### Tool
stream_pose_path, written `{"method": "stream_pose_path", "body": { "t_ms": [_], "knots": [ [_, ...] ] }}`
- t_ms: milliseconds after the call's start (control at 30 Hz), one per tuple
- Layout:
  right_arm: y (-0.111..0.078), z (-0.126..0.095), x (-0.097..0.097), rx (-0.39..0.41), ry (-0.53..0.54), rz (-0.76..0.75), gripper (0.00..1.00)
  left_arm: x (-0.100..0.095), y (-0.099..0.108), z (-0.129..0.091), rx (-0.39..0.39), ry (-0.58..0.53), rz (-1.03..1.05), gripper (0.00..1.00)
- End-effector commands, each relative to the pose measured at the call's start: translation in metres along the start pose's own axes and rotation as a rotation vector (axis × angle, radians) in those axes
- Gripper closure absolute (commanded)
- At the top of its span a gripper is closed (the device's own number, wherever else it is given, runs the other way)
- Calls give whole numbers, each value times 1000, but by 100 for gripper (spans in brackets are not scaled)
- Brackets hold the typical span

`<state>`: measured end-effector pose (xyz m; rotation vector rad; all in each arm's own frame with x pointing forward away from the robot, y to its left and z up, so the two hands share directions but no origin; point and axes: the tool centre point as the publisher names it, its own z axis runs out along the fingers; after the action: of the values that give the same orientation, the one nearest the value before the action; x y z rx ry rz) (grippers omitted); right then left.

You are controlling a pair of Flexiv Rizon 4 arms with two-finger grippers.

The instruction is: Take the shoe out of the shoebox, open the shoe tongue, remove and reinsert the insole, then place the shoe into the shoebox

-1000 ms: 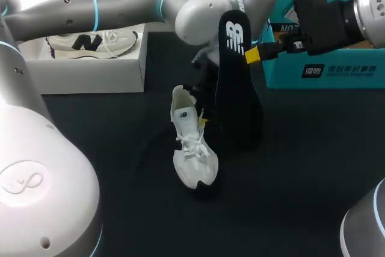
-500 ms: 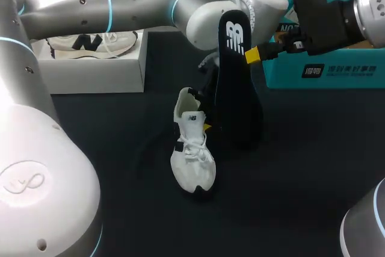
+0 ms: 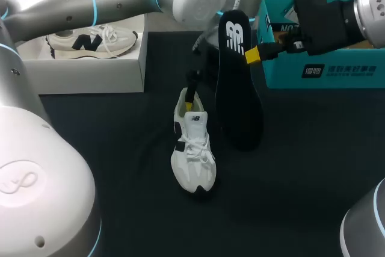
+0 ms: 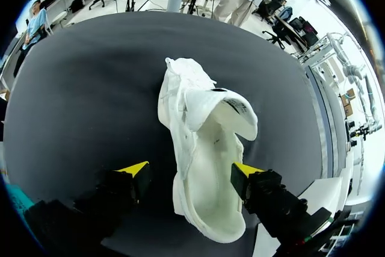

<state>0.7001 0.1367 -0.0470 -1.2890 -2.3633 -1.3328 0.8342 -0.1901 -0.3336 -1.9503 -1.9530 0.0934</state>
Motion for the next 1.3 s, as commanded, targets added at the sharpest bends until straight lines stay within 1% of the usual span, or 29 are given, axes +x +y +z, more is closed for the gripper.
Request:
{"method": "stream_pose_path", "body": {
  "t_ms": [33,133,233,467,1233,1300],
  "knots": [
    [1,2,0,1,-1,2,100,24,-1,-19,16,-164,-6,0],
    [1,2,0,1,-1,2,100,32,-3,-31,33,-258,6,0],
    [1,2,0,1,-1,2,100,36,-9,-39,23,-318,25,0],
    [1,2,0,1,-1,2,100,46,-25,-52,-39,-414,42,0],
    [1,2,0,1,-1,2,100,46,-25,-52,-39,-414,42,0],
    [1,2,0,1,-1,2,100,45,-31,-62,-25,-504,42,0]
  ]
}}
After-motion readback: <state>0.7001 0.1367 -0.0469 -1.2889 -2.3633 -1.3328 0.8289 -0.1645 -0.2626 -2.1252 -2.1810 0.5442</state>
